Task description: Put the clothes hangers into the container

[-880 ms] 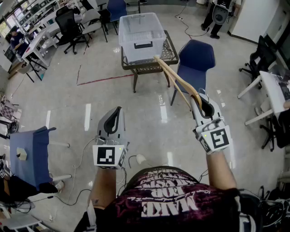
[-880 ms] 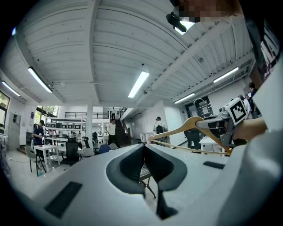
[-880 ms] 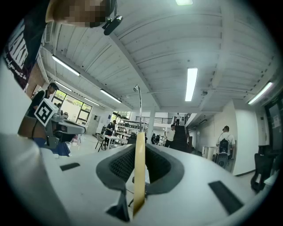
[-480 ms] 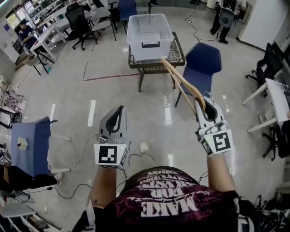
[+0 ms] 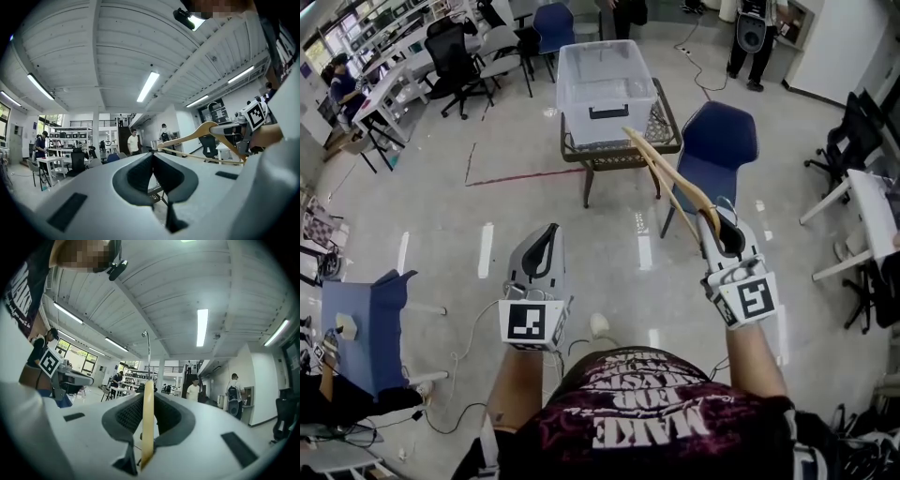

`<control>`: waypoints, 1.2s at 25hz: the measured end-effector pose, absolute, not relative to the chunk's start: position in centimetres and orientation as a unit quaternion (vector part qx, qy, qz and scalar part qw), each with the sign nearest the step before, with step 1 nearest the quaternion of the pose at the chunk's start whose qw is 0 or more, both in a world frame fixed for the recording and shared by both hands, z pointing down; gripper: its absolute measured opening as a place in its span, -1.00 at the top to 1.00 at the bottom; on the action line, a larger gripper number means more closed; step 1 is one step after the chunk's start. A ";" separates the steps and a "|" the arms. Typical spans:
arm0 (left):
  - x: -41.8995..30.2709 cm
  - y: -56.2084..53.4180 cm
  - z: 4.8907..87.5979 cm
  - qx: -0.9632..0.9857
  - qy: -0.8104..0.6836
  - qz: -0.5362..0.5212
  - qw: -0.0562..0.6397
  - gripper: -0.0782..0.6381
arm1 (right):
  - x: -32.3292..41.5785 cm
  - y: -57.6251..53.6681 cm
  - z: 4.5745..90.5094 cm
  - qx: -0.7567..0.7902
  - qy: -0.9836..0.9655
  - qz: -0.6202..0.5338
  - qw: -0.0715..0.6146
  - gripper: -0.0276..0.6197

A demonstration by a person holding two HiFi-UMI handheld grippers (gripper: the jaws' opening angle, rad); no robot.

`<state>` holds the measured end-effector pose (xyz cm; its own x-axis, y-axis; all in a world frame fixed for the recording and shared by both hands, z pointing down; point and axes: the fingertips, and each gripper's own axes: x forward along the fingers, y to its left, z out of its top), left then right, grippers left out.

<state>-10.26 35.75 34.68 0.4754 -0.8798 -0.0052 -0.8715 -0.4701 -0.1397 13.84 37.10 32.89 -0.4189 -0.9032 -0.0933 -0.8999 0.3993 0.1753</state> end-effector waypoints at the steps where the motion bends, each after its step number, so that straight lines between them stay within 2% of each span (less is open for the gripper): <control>1: -10.5 34.7 34.6 -0.857 0.510 -0.034 0.061 0.77 | 13.6 36.2 32.8 0.540 -0.836 -0.100 0.008 0.73; 9: -11.3 27.9 35.2 -0.863 0.501 -0.045 0.052 0.76 | 13.0 29.7 32.7 0.549 -0.831 -0.090 0.003 0.73; 18: -16.1 21.7 34.7 -0.864 0.500 -0.034 0.059 0.77 | 10.0 23.6 32.2 0.565 -0.820 -0.091 0.001 0.73; 30: -16.7 18.1 37.6 -0.878 0.475 -0.043 0.038 0.77 | 8.4 21.1 32.5 0.570 -0.818 -0.074 0.003 0.73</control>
<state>-16.68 18.11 37.61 0.5450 -0.8376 0.0386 -0.8311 -0.5457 -0.1072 8.36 21.07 32.49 -0.3496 -0.9334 -0.0807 -0.9327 0.3385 0.1245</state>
